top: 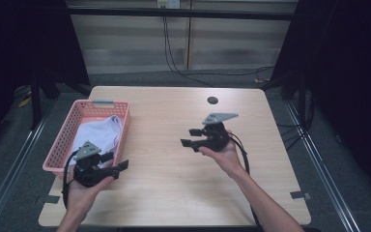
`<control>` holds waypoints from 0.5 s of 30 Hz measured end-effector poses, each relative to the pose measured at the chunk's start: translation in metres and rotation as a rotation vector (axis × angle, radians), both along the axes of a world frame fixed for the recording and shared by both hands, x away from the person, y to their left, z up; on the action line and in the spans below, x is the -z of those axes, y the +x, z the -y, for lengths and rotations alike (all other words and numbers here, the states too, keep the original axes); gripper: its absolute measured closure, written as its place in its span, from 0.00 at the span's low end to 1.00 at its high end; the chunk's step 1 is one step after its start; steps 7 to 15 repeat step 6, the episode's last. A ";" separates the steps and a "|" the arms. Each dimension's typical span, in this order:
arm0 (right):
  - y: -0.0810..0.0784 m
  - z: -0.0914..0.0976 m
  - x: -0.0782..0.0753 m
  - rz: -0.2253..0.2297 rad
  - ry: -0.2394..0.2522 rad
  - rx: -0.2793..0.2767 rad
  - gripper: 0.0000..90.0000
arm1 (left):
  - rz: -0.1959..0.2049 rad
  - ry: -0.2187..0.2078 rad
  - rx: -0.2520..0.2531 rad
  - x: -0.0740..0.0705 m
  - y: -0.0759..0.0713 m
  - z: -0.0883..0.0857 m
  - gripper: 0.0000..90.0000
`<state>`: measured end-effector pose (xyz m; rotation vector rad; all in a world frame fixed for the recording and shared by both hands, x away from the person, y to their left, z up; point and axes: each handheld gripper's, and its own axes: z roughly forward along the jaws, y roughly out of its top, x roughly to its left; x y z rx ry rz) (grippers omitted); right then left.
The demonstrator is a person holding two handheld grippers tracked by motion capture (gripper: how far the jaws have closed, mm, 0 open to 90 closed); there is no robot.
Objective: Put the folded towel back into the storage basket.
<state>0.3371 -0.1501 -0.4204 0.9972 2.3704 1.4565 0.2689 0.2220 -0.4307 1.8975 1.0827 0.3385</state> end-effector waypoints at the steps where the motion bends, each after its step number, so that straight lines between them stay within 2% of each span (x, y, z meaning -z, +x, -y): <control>1: -0.007 0.006 0.004 -0.004 -0.004 0.010 0.45 | 0.002 -0.008 0.007 0.005 -0.005 0.007 0.38; 2: -0.018 0.016 0.010 -0.010 -0.028 0.018 0.45 | -0.006 -0.009 0.022 0.009 -0.007 0.012 0.38; 4: -0.038 0.035 0.022 -0.023 -0.039 0.042 0.43 | -0.004 -0.005 0.051 0.014 -0.012 0.021 0.37; 6: -0.052 0.050 0.028 -0.020 -0.035 0.076 0.41 | -0.035 -0.003 0.077 0.019 -0.013 0.027 0.36; 15: -0.052 0.050 0.028 -0.020 -0.035 0.076 0.41 | -0.035 -0.003 0.077 0.019 -0.013 0.027 0.36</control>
